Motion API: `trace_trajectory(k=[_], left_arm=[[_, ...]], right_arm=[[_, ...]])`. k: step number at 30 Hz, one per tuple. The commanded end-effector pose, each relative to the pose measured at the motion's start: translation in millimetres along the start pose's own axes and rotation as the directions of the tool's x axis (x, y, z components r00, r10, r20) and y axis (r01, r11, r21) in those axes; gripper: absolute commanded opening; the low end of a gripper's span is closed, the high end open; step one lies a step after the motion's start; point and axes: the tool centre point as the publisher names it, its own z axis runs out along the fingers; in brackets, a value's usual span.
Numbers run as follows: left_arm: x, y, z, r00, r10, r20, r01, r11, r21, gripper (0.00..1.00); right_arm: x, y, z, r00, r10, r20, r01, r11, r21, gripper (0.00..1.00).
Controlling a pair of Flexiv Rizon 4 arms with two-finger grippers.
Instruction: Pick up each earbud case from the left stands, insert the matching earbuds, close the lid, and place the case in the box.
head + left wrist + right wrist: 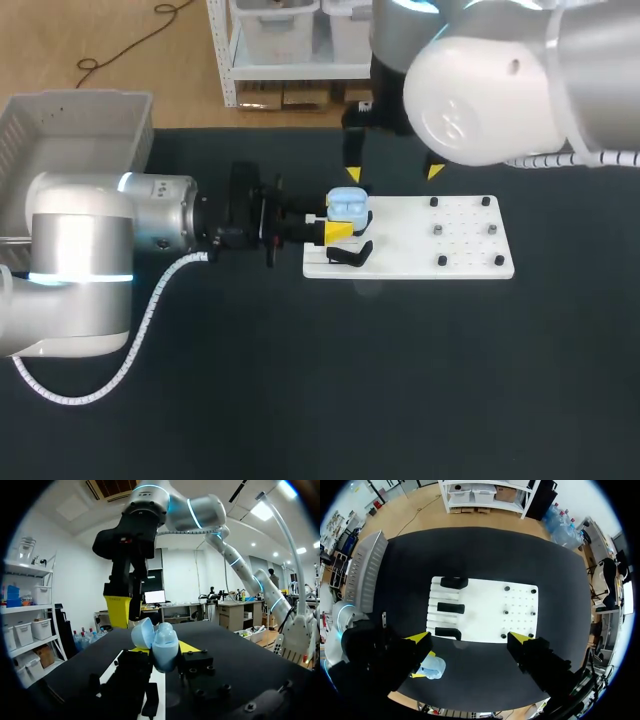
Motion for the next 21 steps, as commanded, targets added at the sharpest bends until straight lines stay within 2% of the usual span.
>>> trace_trajectory(k=[1, 5, 14, 21], left_arm=[[0.0, -0.7, 0.0, 1.000, 0.001, 0.000, -0.001, 1.000, -0.003, 0.00], [0.0, -0.7, 0.0, 1.000, 0.001, 0.000, -0.001, 1.000, -0.003, 0.00], [0.0, -0.7, 0.0, 1.000, 0.001, 0.000, -0.001, 1.000, -0.003, 0.00], [0.0, -0.7, 0.0, 1.000, 0.001, 0.000, -0.001, 1.000, -0.003, 0.00]], right_arm=[[-4.5, 2.2, 4.7, 1.000, 0.000, -0.022, 0.000, 1.000, -0.004, 1.00], [-0.5, 3.3, 7.2, 0.999, -0.001, -0.048, 0.000, 1.000, -0.011, 1.00], [22.0, 4.4, 5.6, 0.994, -0.006, -0.110, 0.001, 0.999, -0.039, 1.00], [26.3, 1.5, 5.5, 0.993, -0.002, -0.120, -0.005, 0.999, -0.052, 1.00]])
